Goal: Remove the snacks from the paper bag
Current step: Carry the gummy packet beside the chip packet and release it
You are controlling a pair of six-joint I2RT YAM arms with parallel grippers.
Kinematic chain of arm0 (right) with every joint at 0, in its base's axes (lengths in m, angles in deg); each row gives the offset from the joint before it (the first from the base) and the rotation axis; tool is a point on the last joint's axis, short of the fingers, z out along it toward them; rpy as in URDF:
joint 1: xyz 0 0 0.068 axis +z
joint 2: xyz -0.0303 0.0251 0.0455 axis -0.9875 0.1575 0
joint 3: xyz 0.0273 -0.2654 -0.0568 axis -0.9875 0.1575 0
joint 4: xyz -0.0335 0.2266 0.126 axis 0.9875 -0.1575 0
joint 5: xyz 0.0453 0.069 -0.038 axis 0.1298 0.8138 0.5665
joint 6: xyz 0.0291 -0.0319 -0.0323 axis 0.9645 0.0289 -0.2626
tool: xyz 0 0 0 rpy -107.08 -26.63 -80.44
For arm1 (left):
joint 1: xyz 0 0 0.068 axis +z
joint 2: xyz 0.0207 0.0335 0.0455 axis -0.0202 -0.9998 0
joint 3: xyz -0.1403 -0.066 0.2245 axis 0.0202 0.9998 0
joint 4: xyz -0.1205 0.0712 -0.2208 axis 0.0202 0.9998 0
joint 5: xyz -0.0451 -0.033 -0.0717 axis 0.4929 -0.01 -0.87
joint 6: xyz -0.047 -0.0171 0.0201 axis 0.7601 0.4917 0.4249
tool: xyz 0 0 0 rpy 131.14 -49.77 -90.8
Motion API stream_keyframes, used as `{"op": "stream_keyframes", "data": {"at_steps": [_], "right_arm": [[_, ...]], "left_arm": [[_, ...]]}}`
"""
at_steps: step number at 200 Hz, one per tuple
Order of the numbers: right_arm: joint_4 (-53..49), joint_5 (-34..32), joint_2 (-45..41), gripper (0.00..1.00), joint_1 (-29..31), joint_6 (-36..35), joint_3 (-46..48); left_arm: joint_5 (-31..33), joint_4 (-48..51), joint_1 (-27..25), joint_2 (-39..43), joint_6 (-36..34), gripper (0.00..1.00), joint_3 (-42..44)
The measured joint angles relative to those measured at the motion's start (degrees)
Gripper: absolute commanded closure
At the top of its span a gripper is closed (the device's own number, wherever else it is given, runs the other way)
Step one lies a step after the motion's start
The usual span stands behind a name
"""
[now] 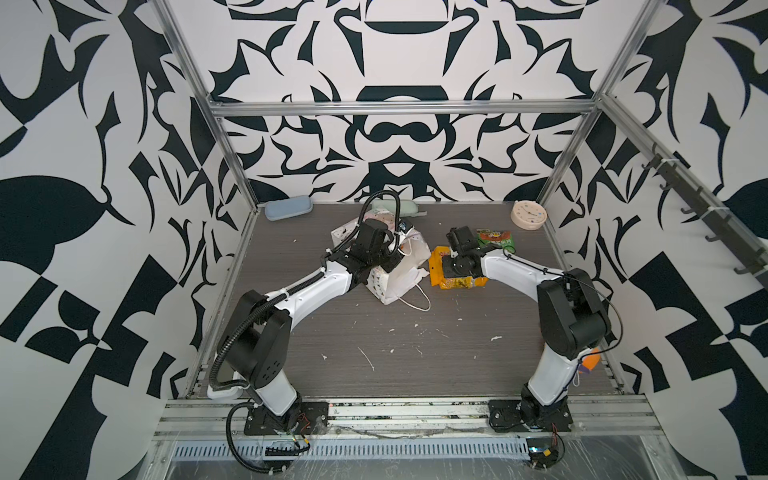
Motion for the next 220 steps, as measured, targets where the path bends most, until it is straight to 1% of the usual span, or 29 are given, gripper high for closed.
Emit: {"op": "stream_keyframes", "data": {"at_steps": [77, 132, 141, 159, 176, 196, 208, 220], "right_arm": [[2.3, -0.2, 10.0, 1.0, -0.8, -2.0, -11.8], [2.4, 0.6, 11.5, 1.0, -4.5, -1.9, -14.3], [2.3, 0.9, 11.5, 0.94, -5.0, -2.0, -14.4], [1.6, 2.1, 11.4, 0.78, -5.4, -2.1, -15.0], [1.0, 3.8, 10.8, 0.68, -5.3, -2.1, -15.1], [1.1, 6.5, 7.4, 0.64, -5.0, -1.1, -13.5], [2.5, 7.8, 2.8, 0.62, -4.6, -0.4, -10.5], [4.7, 9.3, -3.5, 0.62, -3.9, 0.3, -6.4]], "left_arm": [[0.2, -0.9, 0.0, 0.2, -0.1, 1.0, 0.3], [0.5, -0.9, 0.0, 0.8, -0.2, 1.0, 0.7], [0.5, -0.9, 0.0, 0.9, -0.2, 1.0, 0.7], [0.5, -0.9, 0.0, 0.9, -0.2, 1.0, 0.7], [0.5, -0.8, 0.0, 0.9, -0.1, 1.0, 0.7], [0.4, -0.7, 0.0, 0.9, 0.0, 1.0, 0.7], [0.4, -0.6, 0.0, 0.9, 0.1, 1.0, 0.6], [0.5, -0.1, 0.0, 0.9, 0.1, 1.0, 0.4]]}}
